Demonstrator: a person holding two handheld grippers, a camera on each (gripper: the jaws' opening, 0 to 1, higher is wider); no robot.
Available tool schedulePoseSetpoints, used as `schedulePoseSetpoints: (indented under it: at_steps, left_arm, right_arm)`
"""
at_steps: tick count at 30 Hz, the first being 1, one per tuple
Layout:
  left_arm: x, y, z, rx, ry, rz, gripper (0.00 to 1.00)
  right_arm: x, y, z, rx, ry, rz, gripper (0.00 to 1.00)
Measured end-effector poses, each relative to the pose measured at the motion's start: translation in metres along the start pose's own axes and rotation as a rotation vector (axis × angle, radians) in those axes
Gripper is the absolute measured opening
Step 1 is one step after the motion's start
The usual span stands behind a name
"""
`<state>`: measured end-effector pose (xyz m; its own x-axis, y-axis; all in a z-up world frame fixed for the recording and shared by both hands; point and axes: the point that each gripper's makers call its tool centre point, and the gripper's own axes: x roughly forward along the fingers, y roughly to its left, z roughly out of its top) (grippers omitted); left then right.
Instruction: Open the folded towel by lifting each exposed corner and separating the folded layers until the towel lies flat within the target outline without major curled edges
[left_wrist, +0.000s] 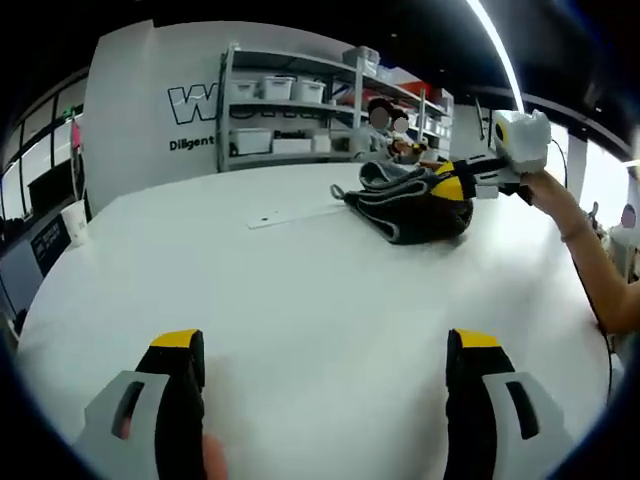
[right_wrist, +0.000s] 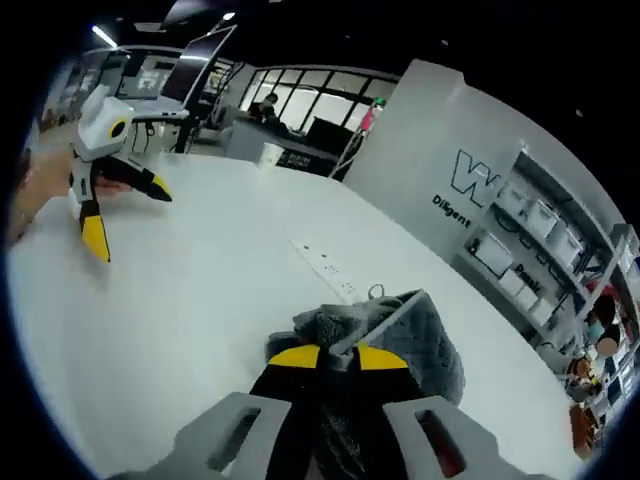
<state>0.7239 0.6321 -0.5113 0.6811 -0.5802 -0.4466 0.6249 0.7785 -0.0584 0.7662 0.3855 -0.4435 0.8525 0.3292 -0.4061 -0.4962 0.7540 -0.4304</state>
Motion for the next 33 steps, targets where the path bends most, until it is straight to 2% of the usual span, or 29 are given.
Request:
schedulePoseSetpoints:
  at_steps: [5,8,10,12,16,18,23,30,33]
  left_arm:
    - [0.000,0.001,0.001,0.003,-0.001,0.000,0.99]
    - [0.001,0.000,0.000,0.002,0.002,-0.005,0.99]
    - [0.001,-0.001,0.000,-0.003,0.001,-0.017,0.99]
    - [0.002,-0.004,0.000,-0.013,-0.005,-0.035,0.99]
    - [0.001,-0.007,0.002,-0.015,-0.012,-0.045,0.99]
    - [0.001,-0.007,0.001,-0.012,-0.010,-0.040,0.99]
    - [0.001,-0.008,0.000,-0.019,-0.009,-0.047,0.99]
    - [0.000,-0.012,0.000,-0.022,-0.014,-0.064,0.99]
    - [0.001,-0.012,0.000,-0.021,-0.014,-0.063,1.00]
  right_arm:
    - [-0.019,-0.035,0.006,0.061,-0.071,-0.093,0.05]
    - [-0.032,-0.058,0.003,0.107,-0.096,-0.157,0.05]
    - [-0.038,-0.068,-0.001,0.140,-0.104,-0.194,0.05]
    - [-0.048,-0.087,-0.010,0.198,-0.117,-0.261,0.05]
    - [-0.062,-0.111,-0.029,0.263,-0.115,-0.337,0.05]
    - [-0.065,-0.115,-0.033,0.275,-0.114,-0.346,0.05]
    - [-0.079,-0.135,-0.055,0.329,-0.103,-0.450,0.05]
    - [-0.085,-0.147,-0.079,0.406,-0.097,-0.497,0.05]
    - [-0.092,-0.155,-0.093,0.457,-0.092,-0.541,0.05]
